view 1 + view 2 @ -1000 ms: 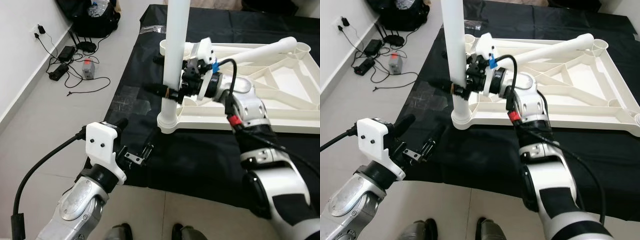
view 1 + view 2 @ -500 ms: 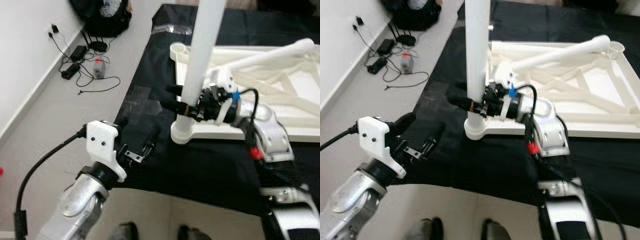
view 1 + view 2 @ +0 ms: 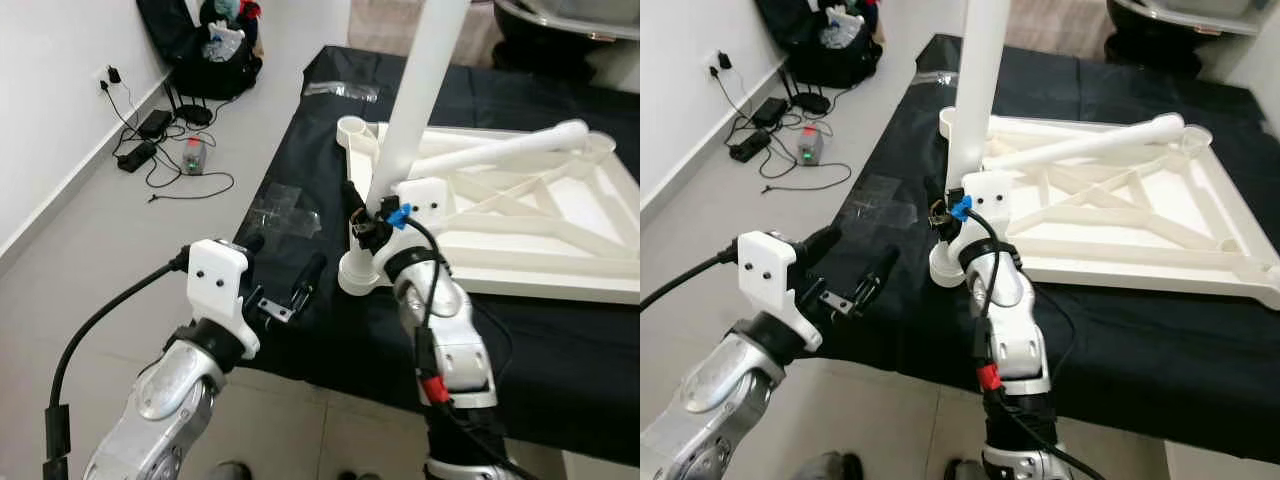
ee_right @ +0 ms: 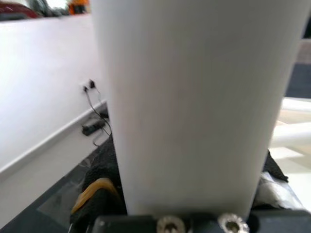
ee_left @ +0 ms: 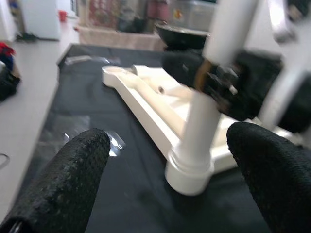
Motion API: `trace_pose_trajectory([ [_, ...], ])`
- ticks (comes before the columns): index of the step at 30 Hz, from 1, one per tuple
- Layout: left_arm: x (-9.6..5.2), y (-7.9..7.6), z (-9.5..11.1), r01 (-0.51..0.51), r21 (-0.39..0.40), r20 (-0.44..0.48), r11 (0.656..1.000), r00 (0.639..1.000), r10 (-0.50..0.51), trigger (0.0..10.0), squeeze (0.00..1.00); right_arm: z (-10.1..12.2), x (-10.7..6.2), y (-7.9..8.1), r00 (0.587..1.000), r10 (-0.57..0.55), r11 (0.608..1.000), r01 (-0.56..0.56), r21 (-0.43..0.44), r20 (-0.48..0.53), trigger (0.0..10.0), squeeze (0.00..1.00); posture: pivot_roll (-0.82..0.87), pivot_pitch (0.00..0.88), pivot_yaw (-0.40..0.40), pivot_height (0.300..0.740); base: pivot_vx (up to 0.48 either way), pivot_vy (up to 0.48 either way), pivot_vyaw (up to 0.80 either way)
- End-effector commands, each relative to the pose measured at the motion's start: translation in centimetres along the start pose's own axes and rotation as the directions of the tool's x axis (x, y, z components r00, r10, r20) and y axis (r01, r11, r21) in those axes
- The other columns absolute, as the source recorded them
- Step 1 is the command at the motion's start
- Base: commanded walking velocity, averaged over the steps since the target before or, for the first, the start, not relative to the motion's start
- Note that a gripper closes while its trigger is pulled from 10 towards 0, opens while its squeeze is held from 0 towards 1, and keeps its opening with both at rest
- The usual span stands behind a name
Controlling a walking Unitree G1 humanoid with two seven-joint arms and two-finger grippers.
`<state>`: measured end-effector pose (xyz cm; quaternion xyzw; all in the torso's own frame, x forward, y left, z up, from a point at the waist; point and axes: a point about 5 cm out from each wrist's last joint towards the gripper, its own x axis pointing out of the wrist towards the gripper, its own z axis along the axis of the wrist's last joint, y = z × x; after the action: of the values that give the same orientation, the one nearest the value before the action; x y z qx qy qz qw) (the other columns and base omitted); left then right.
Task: Building children table
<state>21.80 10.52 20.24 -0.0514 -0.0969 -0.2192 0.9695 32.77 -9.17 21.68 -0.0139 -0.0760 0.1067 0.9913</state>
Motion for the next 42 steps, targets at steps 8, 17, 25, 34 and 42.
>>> trace_pose_trajectory([
  [8,-1.1,-0.4,-1.9,-0.028,0.008,-0.052,1.0,0.998,0.028,10.0,0.0,1.4,0.7,0.0,0.945,0.326,0.943,-0.327,0.061,0.03,10.0,1.0,0.06,0.214,-0.076,0.74,0.0,0.0,0.0],
  [17,-1.6,0.4,-1.7,-0.065,0.021,-0.041,0.998,0.997,0.066,10.0,0.0,4.7,1.4,-2.1,0.772,0.627,0.778,-0.626,-0.05,0.103,10.0,1.0,0.08,0.246,-0.078,0.74,0.0,0.0,0.0],
  [25,-2.1,-0.1,-1.5,-0.058,0.018,-0.041,0.998,0.997,0.059,10.0,0.0,7.0,2.1,-5.0,0.552,0.832,0.554,-0.828,-0.089,0.046,10.0,0.0,0.09,0.276,-0.066,0.74,0.0,0.0,0.0],
  [34,-2.4,-1.4,-1.5,-0.045,0.025,-0.04,0.999,0.998,0.046,10.0,0.0,8.7,2.8,-6.7,0.369,0.927,0.373,-0.927,-0.052,0.07,10.0,0.0,0.1,0.306,-0.06,0.74,0.0,0.0,0.0],
  [42,-2.5,-1.5,-1.3,-0.048,0.027,-0.041,0.998,0.998,0.049,10.0,0.0,9.3,3.4,-7.5,0.326,0.942,0.331,-0.941,-0.063,0.078,3.6,0.0,0.11,0.313,-0.054,0.74,0.0,0.0,0.0],
])
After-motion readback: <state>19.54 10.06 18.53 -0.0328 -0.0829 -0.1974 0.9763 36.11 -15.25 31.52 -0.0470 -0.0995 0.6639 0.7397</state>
